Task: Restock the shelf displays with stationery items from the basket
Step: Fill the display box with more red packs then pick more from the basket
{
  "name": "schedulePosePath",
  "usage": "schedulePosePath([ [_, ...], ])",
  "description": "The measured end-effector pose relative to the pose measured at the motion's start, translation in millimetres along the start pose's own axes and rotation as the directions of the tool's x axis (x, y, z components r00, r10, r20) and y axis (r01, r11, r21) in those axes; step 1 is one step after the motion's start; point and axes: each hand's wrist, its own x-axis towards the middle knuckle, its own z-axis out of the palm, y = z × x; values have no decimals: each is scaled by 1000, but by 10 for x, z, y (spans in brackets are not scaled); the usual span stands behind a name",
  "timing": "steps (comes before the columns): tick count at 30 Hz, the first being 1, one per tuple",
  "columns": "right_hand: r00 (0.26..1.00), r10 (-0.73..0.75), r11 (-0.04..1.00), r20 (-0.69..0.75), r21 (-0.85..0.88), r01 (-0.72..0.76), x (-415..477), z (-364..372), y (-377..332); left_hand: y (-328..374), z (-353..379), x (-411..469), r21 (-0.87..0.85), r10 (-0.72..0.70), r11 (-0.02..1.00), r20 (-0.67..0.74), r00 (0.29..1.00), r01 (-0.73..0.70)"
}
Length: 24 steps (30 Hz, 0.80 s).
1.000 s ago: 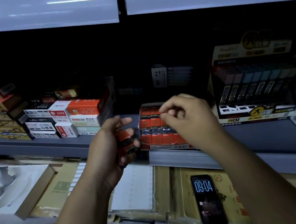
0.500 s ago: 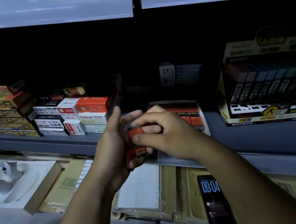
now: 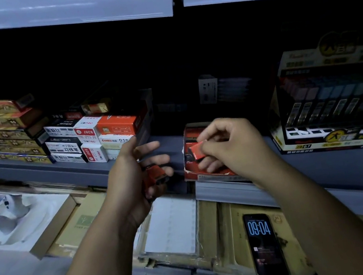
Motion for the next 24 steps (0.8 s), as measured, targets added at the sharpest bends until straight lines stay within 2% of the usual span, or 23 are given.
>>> schedulePosePath([
  [2, 997, -34, 975, -71, -221, 17, 15, -17, 76, 6, -11, 14, -15, -4, 1000, -15, 1000, 4],
  [4, 995, -42, 938, -93, -346, 7, 33, -11, 133, 6, -5, 13, -26, -7, 1000, -22, 1000, 7],
  [9, 997, -43, 873, -64, -488, 6, -14, 38, 143, -13, 26, -5, -27, -13, 1000, -16, 1000, 12],
  [12, 998, -49, 823, 38, -565, 62, -40, 94, 137, -23, 38, -17, -12, -20, 1000, -16, 1000, 20],
  [20, 988, -132, 873, 77, -463, 153, -15, 107, 185, -2, 49, -42, 44, 5, 999, 7, 1000, -5],
  [24, 931, -355, 853, 86, -377, 360, -60, 171, 96, 0, 67, -63, 97, 26, 995, 61, 998, -32],
])
